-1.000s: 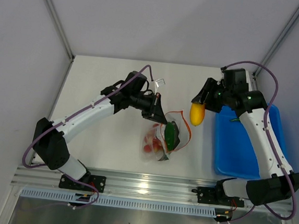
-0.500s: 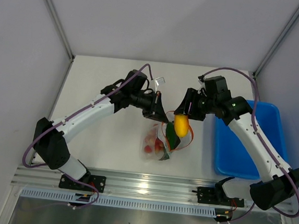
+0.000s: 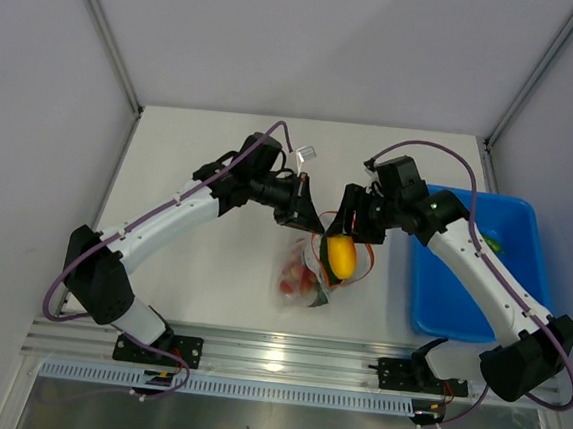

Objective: Place the food in the zip-top bag and seal the zipper
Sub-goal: Place the fake fruit in the zipper food storage bag, then pick up the fake vegetable from the bin.

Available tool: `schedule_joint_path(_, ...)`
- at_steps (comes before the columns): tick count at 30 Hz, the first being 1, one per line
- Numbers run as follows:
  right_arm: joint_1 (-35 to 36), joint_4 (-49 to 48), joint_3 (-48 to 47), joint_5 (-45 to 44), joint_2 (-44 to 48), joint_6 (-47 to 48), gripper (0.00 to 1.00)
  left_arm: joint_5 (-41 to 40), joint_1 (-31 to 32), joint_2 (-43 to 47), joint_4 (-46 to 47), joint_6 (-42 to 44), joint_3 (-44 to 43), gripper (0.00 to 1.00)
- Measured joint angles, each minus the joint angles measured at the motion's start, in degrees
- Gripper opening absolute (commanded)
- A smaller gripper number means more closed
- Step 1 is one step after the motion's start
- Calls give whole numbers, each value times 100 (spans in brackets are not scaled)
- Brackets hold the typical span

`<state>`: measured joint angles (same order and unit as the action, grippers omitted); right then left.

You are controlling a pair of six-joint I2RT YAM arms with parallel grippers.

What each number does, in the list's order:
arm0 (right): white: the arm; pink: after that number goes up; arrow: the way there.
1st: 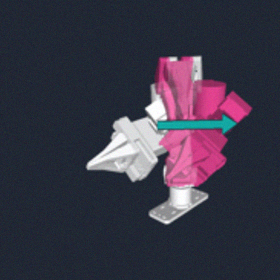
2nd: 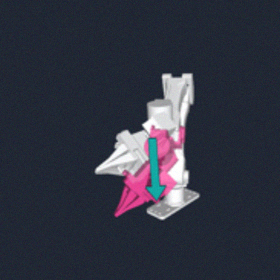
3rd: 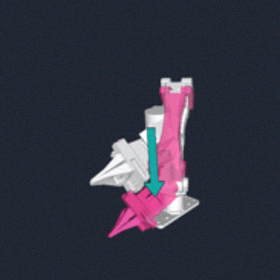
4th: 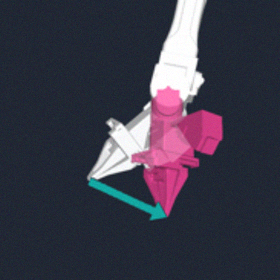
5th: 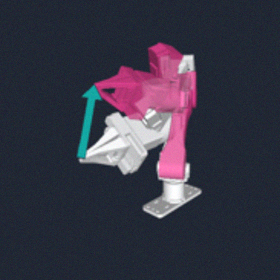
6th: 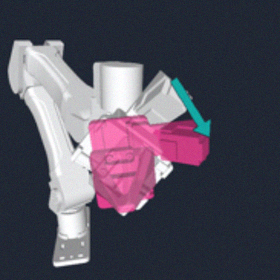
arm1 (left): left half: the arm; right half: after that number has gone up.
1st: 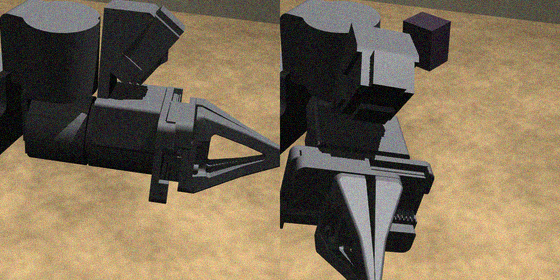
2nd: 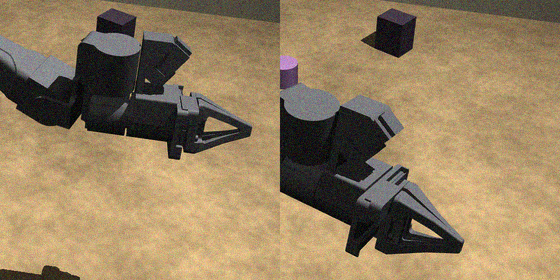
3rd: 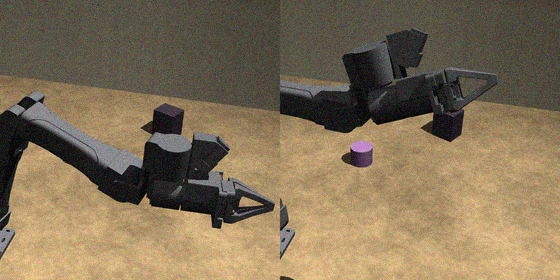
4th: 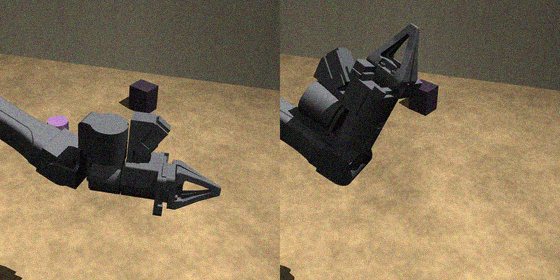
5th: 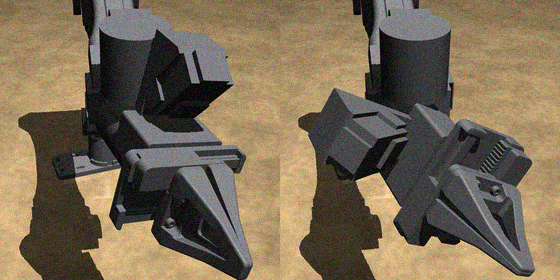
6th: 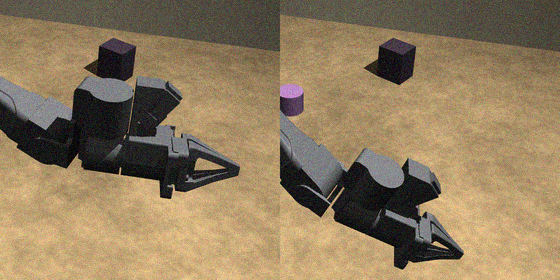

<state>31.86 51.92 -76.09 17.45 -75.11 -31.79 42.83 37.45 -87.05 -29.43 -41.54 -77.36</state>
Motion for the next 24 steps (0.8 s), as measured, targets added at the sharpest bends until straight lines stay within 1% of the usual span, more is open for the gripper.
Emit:
schedule_joint_path(1,0,2,0,-4,0,7,70,0,2,0,0,-2,0,1)
schedule_joint_path(2,0,9,0,-15,0,22,76,2,2,0,0,-2,0,1)
schedule_joint_path(4,-13,24,-7,-44,-9,48,82,4,0,0,0,-2,0,1)
schedule_joint_path(5,-26,35,-11,-46,-22,59,87,4,2,-2,-2,-2,0,1)
schedule_joint_path(6,-42,50,-22,-46,-35,68,95,4,2,-2,-2,-2,0,0)
schedule_joint_path(8,-72,90,-59,-52,-68,94,96,4,2,-2,-4,-2,0,1)
schedule_joint_path(10,-103,114,-129,-70,-96,125,96,4,0,-2,-4,0,0,1)
schedule_joint_path(12,-170,170,-238,-87,-111,144,93,4,0,-2,-4,0,-2,1)
schedule_joint_path(13,-249,205,-323,-87,-111,149,89,4,0,-4,-7,0,0,1)
schedule_joint_path(15,-479,293,-501,-85,-116,149,85,4,0,-9,-7,0,0,1)
schedule_joint_path(21,-2009,352,-1005,-179,-164,26,73,7,0,-9,-31,11,0,1)
schedule_joint_path(24,-2721,378,-1082,-470,-289,-127,71,7,0,-9,-28,24,0,1)
